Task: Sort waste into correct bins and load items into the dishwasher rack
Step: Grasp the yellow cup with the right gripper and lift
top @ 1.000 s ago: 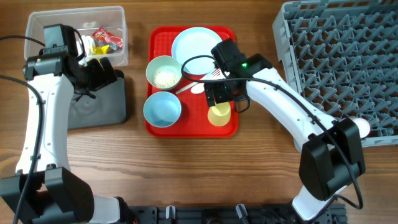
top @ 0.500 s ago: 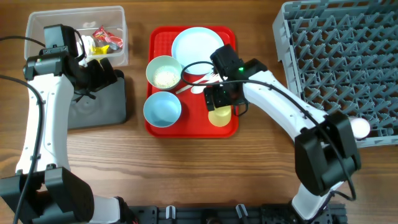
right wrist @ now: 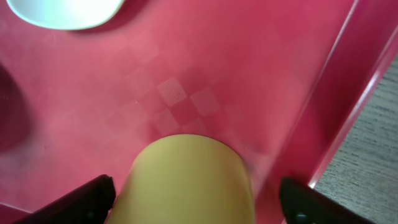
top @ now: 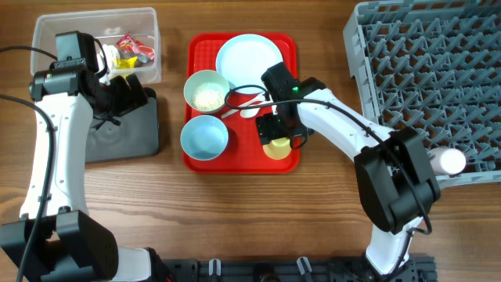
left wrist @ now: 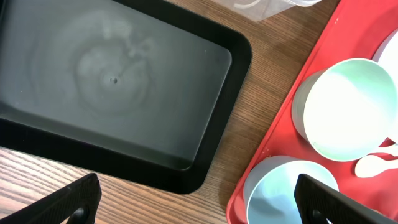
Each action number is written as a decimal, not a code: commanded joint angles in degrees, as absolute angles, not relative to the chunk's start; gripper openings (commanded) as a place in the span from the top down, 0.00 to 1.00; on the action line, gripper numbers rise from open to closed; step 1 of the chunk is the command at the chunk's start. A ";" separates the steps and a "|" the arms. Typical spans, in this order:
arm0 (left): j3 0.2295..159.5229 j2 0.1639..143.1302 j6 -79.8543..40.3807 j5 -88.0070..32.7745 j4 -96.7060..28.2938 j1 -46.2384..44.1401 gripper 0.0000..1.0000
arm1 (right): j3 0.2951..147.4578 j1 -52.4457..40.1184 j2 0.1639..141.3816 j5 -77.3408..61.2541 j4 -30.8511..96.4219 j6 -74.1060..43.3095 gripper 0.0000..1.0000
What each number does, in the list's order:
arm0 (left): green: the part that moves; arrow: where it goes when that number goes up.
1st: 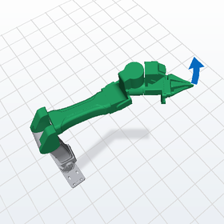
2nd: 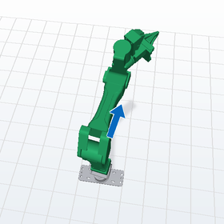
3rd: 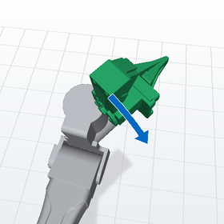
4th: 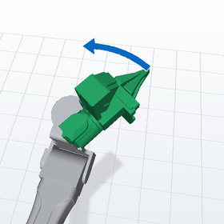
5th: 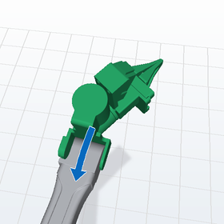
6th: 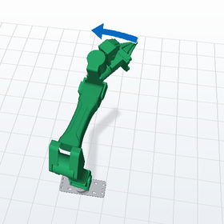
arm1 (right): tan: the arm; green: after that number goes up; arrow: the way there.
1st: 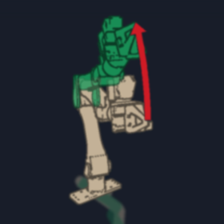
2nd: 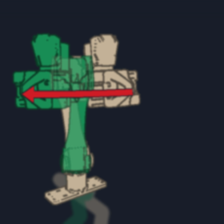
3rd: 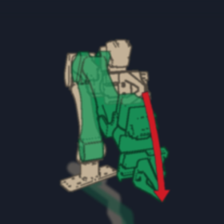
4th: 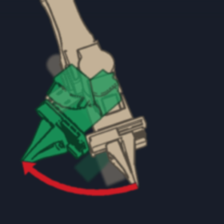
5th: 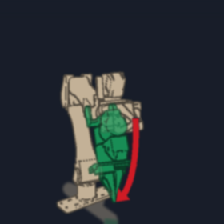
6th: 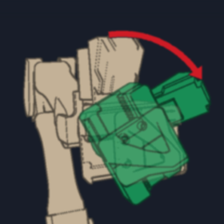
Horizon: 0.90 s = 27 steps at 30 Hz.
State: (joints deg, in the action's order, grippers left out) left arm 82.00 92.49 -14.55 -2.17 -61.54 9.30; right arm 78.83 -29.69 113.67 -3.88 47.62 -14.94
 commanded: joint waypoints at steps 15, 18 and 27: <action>81.54 92.92 -15.49 -1.67 -61.58 9.50 0.00 | 78.91 -29.82 113.84 -4.36 50.83 -16.88 0.27; 81.54 92.92 -15.49 -1.65 -61.58 9.50 0.00 | 80.20 -29.82 112.84 -4.36 51.09 -16.88 0.20; 81.54 92.92 -15.49 -1.65 -61.95 9.50 0.00 | 84.86 -29.85 110.15 -4.36 58.89 -16.53 0.12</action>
State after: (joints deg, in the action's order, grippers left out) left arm 82.00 92.49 -14.55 -2.17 -61.58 9.30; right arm 83.02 -29.71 112.75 -4.67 56.42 -16.64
